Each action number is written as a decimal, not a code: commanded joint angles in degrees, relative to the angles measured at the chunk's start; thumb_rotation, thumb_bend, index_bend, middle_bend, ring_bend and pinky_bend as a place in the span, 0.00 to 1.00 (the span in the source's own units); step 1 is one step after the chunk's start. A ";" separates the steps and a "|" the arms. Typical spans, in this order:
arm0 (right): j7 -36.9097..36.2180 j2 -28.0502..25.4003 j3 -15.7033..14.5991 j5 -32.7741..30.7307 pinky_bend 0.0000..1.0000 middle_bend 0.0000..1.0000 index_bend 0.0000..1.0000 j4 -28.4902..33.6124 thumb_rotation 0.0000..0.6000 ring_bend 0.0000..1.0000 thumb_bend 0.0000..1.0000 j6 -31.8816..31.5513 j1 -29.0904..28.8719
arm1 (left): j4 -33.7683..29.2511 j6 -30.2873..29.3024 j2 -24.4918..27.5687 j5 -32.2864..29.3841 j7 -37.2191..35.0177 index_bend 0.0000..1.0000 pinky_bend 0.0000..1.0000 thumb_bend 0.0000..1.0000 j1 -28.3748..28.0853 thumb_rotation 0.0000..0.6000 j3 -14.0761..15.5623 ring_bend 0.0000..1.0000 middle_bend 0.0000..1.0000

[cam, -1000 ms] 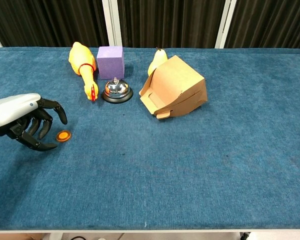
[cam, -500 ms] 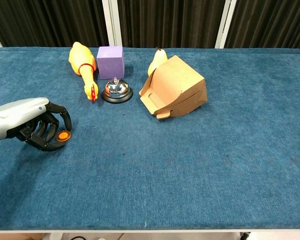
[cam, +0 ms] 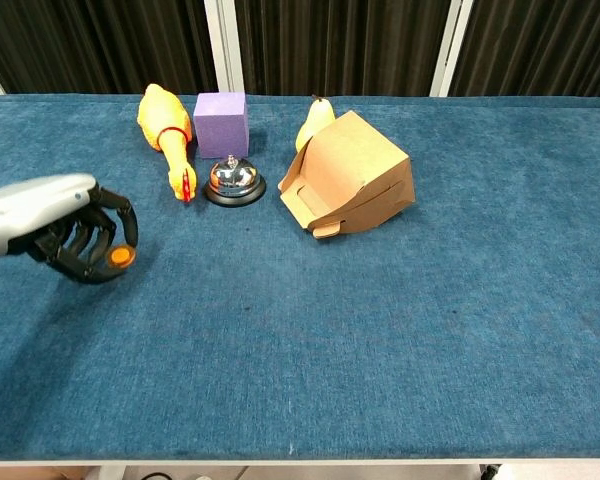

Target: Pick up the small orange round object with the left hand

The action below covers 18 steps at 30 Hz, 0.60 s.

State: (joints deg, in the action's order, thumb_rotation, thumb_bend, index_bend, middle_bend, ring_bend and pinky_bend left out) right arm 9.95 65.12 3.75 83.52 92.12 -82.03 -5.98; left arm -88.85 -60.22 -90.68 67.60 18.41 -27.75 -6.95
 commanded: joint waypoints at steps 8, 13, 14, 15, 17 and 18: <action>-0.01 -0.05 0.05 -0.19 0.16 0.16 0.30 0.09 1.00 0.17 0.69 0.04 0.00 | -12.70 2.32 11.96 -8.72 8.67 0.51 0.80 0.30 -5.64 1.00 -7.02 0.72 0.71; -0.03 -0.06 0.19 -0.56 0.16 0.16 0.30 0.12 1.00 0.17 0.69 0.05 0.04 | -17.97 4.00 18.68 -13.24 10.75 0.51 0.80 0.30 -8.73 1.00 -10.14 0.72 0.71; -0.04 -0.06 0.22 -0.63 0.16 0.16 0.30 0.13 1.00 0.17 0.69 0.05 0.05 | -18.58 4.08 19.72 -14.09 11.49 0.51 0.80 0.30 -9.35 1.00 -10.55 0.72 0.71; -0.06 -0.06 0.24 -0.71 0.16 0.16 0.30 0.15 1.00 0.17 0.69 0.05 0.06 | -19.31 4.18 21.04 -15.28 12.39 0.51 0.80 0.30 -10.14 1.00 -11.01 0.72 0.71; 0.00 -0.05 0.25 -0.76 0.16 0.16 0.30 0.15 1.00 0.17 0.69 0.05 0.07 | -20.30 4.20 22.82 -17.36 13.59 0.51 0.80 0.30 -11.29 1.00 -11.65 0.72 0.71; 0.05 -0.04 0.25 -0.74 0.16 0.16 0.30 0.14 1.00 0.17 0.69 0.05 0.06 | -20.95 4.29 23.97 -18.76 14.41 0.51 0.80 0.31 -12.10 1.00 -11.97 0.72 0.71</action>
State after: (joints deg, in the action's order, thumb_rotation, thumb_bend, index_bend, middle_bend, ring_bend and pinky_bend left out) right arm 10.01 65.08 4.00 82.77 92.26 -81.98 -5.92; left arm -108.38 -56.30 -68.36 50.85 31.25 -38.32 -17.91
